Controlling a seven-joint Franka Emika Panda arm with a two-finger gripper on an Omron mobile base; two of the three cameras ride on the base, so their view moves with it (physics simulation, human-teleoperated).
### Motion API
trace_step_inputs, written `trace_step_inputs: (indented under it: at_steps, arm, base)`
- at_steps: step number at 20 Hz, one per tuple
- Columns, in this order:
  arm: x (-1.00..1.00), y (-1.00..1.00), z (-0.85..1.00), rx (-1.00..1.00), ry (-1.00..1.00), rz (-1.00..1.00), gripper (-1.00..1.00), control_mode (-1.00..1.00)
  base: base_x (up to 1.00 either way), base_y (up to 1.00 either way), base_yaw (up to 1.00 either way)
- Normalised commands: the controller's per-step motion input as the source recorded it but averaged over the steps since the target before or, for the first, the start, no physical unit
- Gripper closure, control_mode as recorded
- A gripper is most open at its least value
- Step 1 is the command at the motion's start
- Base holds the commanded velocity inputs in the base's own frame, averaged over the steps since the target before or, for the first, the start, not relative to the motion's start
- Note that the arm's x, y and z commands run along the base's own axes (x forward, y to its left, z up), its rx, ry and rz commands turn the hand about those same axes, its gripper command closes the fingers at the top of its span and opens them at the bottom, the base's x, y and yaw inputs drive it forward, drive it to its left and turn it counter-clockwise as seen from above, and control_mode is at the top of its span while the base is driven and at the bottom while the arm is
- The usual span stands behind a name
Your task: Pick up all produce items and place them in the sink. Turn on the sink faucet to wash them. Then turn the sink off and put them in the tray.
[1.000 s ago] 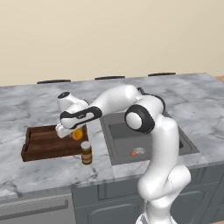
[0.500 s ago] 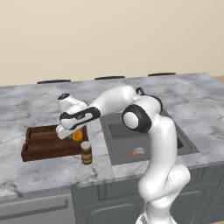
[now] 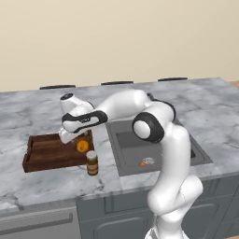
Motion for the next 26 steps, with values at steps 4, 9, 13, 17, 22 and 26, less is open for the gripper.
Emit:
trace_step_inputs:
  at_steps: [4, 9, 13, 17, 22, 26]
  arm:
    - [0.00, -0.05, 0.56, 0.00, 0.00, 0.00, -1.00, -1.00]
    - [0.00, -0.32, 0.38, 0.01, -0.01, 0.00, -1.00, -1.00]
    - [0.00, -0.50, 0.24, 0.02, -0.04, 0.00, -1.00, -1.00]
    - [0.00, -0.59, 0.06, 0.00, -0.03, 0.00, -1.00, -1.00]
    - [0.00, -0.73, 0.00, 0.00, 0.00, -0.03, -1.00, -1.00]
    - [-0.01, -0.80, 0.00, 0.01, 0.00, -0.05, -1.00, -1.00]
  base:
    - [0.00, 0.00, 0.00]
    - [0.00, 0.00, 0.00]
    - [0.00, 0.00, 0.00]
    - [0.00, 0.00, 0.00]
    - [0.00, 0.00, 0.00]
    - [0.00, 0.00, 0.00]
